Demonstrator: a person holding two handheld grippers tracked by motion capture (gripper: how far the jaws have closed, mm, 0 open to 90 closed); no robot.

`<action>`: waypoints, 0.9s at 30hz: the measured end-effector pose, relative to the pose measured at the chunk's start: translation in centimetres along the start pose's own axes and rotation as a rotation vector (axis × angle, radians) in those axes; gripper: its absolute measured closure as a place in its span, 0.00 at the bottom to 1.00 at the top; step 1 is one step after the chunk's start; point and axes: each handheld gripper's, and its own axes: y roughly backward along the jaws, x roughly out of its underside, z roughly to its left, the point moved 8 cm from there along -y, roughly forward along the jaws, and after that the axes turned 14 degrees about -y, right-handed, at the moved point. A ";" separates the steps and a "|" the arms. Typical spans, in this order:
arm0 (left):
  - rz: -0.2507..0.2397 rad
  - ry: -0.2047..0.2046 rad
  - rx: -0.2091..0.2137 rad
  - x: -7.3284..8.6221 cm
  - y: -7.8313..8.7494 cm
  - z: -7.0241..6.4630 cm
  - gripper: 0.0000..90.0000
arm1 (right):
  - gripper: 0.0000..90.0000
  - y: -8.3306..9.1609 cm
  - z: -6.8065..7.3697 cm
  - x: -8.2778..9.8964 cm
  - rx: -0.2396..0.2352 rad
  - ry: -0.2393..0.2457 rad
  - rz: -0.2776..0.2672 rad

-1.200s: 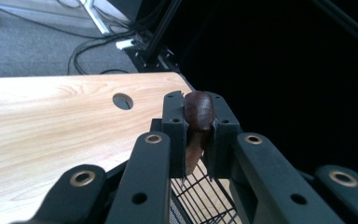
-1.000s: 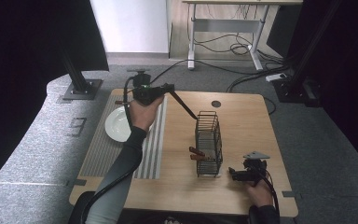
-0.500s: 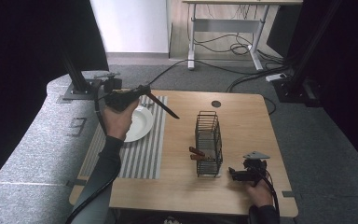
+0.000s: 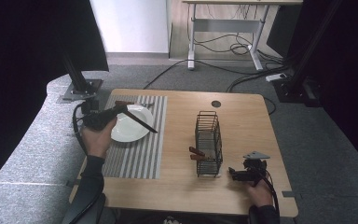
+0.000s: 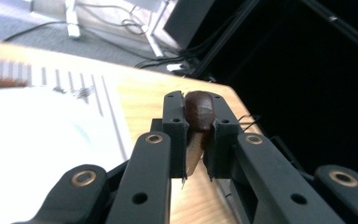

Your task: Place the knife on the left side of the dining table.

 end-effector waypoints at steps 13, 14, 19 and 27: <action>0.044 0.107 -0.030 6.4 0.5 3.0 0.89 | 0.00 0.0 0.0 0.0 -0.001 0.001 0.000; 0.044 0.107 -0.030 6.4 0.5 3.0 0.89 | 0.00 0.0 0.0 0.0 -0.001 0.001 0.000; 0.059 0.121 -0.026 8.0 0.0 2.9 0.89 | 0.00 0.0 0.0 0.0 0.000 0.001 0.000; 0.057 0.132 -0.040 9.5 0.1 3.8 0.89 | 0.00 0.0 0.0 0.0 0.000 0.001 0.000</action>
